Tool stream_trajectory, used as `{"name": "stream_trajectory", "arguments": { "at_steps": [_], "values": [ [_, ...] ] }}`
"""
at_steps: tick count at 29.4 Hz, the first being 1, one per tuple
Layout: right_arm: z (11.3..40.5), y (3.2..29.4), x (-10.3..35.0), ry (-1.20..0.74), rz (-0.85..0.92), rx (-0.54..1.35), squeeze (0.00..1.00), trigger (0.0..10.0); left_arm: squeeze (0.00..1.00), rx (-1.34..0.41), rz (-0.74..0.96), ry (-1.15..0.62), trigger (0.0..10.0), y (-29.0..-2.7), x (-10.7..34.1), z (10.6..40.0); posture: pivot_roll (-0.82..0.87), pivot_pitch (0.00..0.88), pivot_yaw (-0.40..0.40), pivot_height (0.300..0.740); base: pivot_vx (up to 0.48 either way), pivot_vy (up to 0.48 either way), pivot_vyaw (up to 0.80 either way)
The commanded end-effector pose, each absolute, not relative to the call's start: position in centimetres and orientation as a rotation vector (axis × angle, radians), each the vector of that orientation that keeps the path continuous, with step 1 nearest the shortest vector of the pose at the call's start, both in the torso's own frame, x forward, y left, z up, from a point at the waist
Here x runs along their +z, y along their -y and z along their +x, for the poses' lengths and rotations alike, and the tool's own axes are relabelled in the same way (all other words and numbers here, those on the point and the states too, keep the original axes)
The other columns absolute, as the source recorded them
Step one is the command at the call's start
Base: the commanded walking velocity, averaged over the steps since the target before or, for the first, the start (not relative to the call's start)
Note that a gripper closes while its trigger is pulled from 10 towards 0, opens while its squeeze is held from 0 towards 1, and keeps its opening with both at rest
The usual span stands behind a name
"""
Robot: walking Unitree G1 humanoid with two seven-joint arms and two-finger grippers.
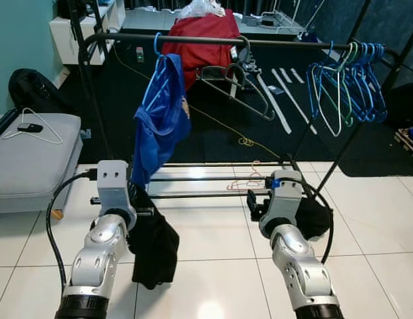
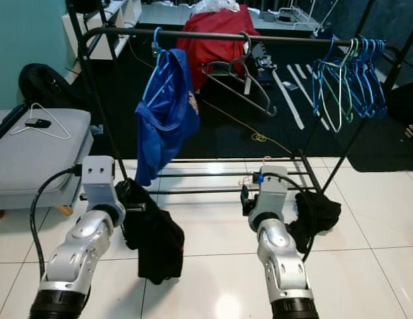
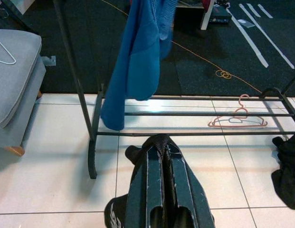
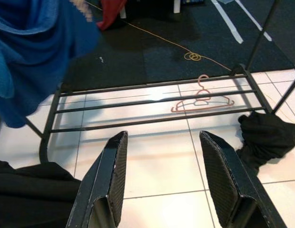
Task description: Hang hanger
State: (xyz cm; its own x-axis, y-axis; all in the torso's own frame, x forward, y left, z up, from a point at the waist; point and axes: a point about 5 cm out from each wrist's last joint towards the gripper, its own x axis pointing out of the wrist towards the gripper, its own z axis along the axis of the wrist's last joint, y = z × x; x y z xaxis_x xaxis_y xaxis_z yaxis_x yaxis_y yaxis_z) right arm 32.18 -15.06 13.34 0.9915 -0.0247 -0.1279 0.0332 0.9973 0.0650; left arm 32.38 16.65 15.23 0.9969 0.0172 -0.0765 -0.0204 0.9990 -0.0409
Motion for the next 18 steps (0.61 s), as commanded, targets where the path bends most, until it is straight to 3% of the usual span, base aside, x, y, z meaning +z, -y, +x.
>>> {"name": "stream_trajectory", "arguments": {
  "at_steps": [1, 9, 18],
  "values": [
    [31.9, 15.3, 13.1, -0.143, 0.071, -0.044, 0.00, 10.0, 0.00, 0.022, -0.040, -0.073, 10.0, -16.7, 15.4, 32.1, 0.04, 0.141, -0.060, 0.740, 0.000, 0.000, 0.00],
    [32.0, 14.2, 13.6, -0.118, 0.138, 0.035, 0.00, 10.0, 0.00, 0.020, -0.067, -0.070, 10.0, -16.6, 15.5, 32.3, 0.04, 0.129, -0.067, 0.740, 0.000, 0.000, 0.00],
    [32.0, 14.2, 13.1, -0.156, 0.067, 0.045, 0.00, 10.0, 0.00, 0.023, -0.073, -0.067, 10.0, -16.4, 15.5, 32.1, 0.03, 0.127, -0.074, 0.740, 0.000, 0.000, 0.00]
  ]
}}
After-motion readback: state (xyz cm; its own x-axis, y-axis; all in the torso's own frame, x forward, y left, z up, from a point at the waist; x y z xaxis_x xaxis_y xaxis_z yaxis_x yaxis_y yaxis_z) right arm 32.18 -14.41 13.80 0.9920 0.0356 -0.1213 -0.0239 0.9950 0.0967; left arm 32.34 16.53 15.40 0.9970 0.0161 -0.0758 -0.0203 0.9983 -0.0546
